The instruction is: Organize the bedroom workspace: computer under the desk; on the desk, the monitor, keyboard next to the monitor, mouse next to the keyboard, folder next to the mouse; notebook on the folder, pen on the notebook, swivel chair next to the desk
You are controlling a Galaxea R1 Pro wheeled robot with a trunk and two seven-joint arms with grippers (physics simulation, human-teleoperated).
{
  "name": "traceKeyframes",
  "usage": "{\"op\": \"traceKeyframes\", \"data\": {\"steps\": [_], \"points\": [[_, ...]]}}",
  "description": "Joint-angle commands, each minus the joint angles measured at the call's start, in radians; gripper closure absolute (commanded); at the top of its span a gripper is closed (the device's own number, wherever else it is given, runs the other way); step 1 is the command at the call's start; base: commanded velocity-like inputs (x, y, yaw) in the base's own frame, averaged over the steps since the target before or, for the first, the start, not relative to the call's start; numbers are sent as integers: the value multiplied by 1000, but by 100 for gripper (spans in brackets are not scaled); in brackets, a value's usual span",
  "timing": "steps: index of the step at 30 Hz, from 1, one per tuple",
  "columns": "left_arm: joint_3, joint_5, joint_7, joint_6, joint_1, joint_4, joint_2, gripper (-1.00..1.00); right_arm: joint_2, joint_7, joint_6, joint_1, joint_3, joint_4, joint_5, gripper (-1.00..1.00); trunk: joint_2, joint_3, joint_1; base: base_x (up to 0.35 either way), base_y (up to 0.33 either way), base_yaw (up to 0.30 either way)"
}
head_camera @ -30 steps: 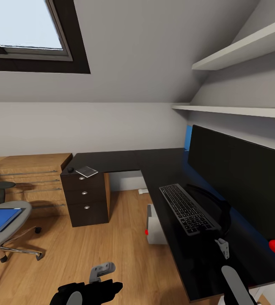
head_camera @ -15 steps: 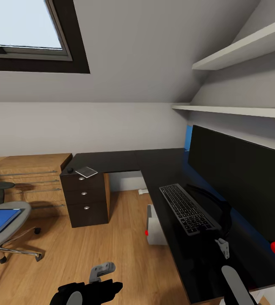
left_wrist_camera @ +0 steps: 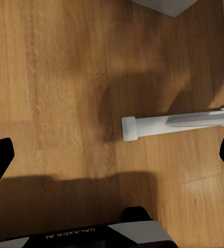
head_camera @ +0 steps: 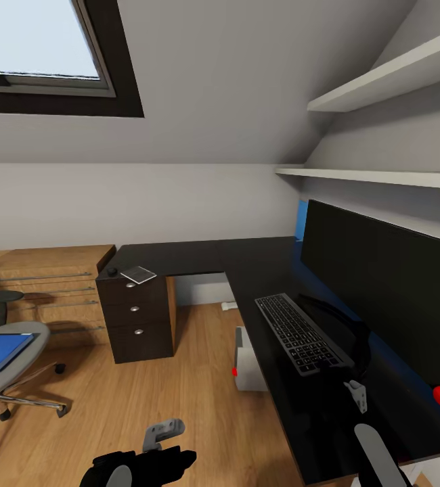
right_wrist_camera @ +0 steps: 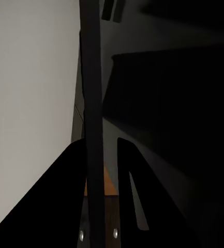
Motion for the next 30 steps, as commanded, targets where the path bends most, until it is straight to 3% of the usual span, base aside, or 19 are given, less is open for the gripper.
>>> {"op": "traceKeyframes", "data": {"steps": [1,16,17,30], "points": [[0,11,10,2,0,-1,0,-100,0,-49,6,0,-1,6,-9,100,0,-1,0,0,0,0],[0,11,9,2,-1,-1,0,-100,0,-52,6,0,0,6,-8,100,0,-1,0,0,0,0],[0,11,10,2,-1,-1,0,-100,0,-53,6,0,0,6,-8,-100,0,-1,0,0,0,0],[0,11,9,4,0,-1,0,-100,0,-56,4,0,0,6,-7,-100,0,-1,0,0,0,0]]}}
